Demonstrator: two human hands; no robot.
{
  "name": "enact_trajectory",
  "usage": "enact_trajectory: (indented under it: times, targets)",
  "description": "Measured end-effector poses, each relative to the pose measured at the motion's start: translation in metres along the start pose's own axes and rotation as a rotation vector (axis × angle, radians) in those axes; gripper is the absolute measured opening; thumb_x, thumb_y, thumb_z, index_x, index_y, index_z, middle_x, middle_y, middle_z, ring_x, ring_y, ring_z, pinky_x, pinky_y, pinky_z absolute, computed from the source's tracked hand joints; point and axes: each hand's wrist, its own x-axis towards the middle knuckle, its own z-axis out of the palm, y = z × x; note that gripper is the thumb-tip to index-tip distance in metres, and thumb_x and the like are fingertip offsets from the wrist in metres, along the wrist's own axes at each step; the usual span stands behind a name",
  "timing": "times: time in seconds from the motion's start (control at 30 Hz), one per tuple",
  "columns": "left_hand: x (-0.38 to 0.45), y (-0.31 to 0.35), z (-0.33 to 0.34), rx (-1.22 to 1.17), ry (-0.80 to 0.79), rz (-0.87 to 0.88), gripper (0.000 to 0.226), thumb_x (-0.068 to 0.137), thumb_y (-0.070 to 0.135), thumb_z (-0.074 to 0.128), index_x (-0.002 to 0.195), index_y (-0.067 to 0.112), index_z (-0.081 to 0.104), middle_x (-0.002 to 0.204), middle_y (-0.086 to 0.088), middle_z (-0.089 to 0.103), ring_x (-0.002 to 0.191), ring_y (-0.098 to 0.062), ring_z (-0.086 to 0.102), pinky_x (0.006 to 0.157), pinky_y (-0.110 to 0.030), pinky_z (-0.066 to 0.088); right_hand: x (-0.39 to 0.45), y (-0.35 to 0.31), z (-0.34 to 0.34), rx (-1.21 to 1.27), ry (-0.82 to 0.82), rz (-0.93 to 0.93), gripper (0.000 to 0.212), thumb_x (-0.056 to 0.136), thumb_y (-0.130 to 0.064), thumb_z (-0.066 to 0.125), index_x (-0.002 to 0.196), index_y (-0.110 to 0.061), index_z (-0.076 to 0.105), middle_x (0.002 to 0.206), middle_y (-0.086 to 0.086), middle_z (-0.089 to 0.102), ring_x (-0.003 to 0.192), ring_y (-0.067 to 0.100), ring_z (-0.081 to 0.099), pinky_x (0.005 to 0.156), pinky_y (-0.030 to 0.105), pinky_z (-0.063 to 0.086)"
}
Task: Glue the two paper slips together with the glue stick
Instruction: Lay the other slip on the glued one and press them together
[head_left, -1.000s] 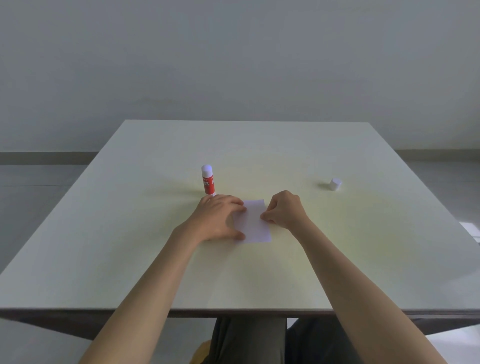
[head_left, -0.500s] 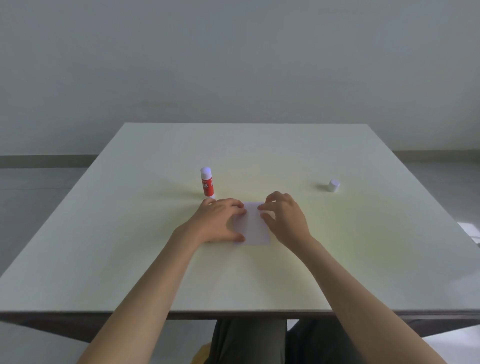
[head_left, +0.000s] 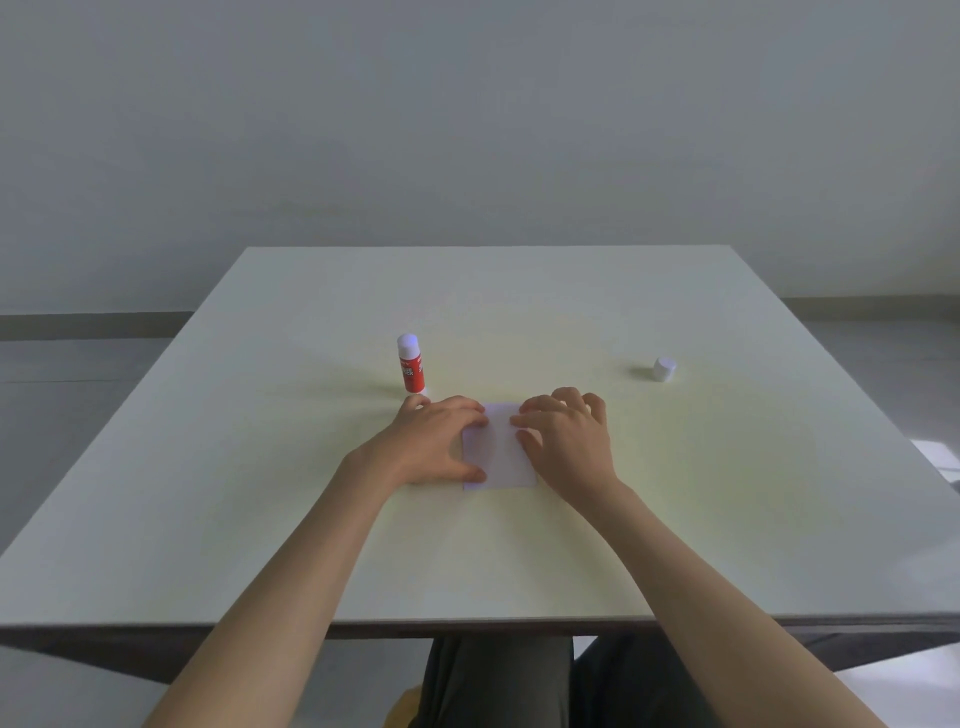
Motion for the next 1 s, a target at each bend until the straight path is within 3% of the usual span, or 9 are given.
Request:
enact_trajectory:
  times: [0.27,0.53,0.77,0.9,1.0]
  targets:
    - [-0.002,0.001,-0.001,-0.044,-0.006,-0.007,0.066,0.074,0.046,0.067,0.132,0.024,0.046,0.144,0.012,0.040,0.126,-0.007,0.040,0.105,-0.030,0.019,-0.001,-0.001,-0.002,0.019,-0.013,0.032,0.023,0.089,-0.027,0.052,0.104,-0.029,0.069,0.119,-0.010,0.065,0.116,0.022,0.047,0.095,0.034,0.015]
    - [-0.002,0.001,-0.002,-0.065,-0.002,-0.012,0.065,0.071,0.045,0.068,0.129,0.025,0.048,0.135,0.010,0.041,0.119,-0.011,0.045,0.103,-0.030,0.022,0.002,-0.011,0.001,0.033,-0.019,-0.085,0.038,0.086,-0.010,0.046,0.113,-0.028,0.065,0.121,-0.006,0.064,0.117,0.027,0.049,0.098,0.043,0.026]
    - [-0.005,0.001,-0.001,-0.106,0.062,-0.011,0.066,0.069,0.045,0.072,0.126,0.025,0.046,0.124,0.009,0.046,0.118,-0.010,0.044,0.110,-0.033,0.022,0.002,-0.008,0.005,-0.039,-0.080,-0.109,0.043,0.087,-0.014,0.039,0.117,-0.036,0.060,0.129,-0.012,0.057,0.123,0.023,0.043,0.101,0.042,0.019]
    - [-0.017,-0.005,0.006,-0.248,0.161,-0.111,0.075,0.067,0.046,0.078,0.127,0.018,0.043,0.130,0.007,0.045,0.120,-0.016,0.043,0.102,-0.029,0.032,0.004,-0.007,0.006,-0.006,-0.081,-0.097,0.039,0.090,-0.017,0.041,0.117,-0.036,0.061,0.131,-0.013,0.057,0.123,0.022,0.043,0.100,0.042,0.019]
    - [-0.022,-0.009,0.008,-0.366,0.143,-0.146,0.074,0.070,0.043,0.078,0.130,0.020,0.042,0.135,0.007,0.045,0.126,-0.018,0.040,0.105,-0.034,0.035,0.003,-0.007,0.006,0.012,-0.077,-0.098,0.038,0.089,-0.017,0.042,0.116,-0.035,0.063,0.130,-0.012,0.057,0.122,0.023,0.044,0.099,0.042,0.021]
